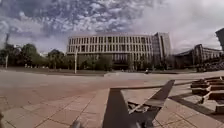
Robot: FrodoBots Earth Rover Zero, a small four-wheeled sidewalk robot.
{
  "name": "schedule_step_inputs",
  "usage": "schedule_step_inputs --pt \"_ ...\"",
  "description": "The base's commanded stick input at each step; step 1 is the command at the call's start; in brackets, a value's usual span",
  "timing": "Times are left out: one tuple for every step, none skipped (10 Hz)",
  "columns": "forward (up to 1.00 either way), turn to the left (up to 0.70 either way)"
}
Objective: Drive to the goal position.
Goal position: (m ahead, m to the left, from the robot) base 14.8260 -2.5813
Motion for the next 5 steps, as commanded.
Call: schedule_step_inputs --pt "0.70 0.00" --pt "0.70 0.00" --pt "0.70 0.00" --pt "0.70 0.00" --pt "0.70 0.00"
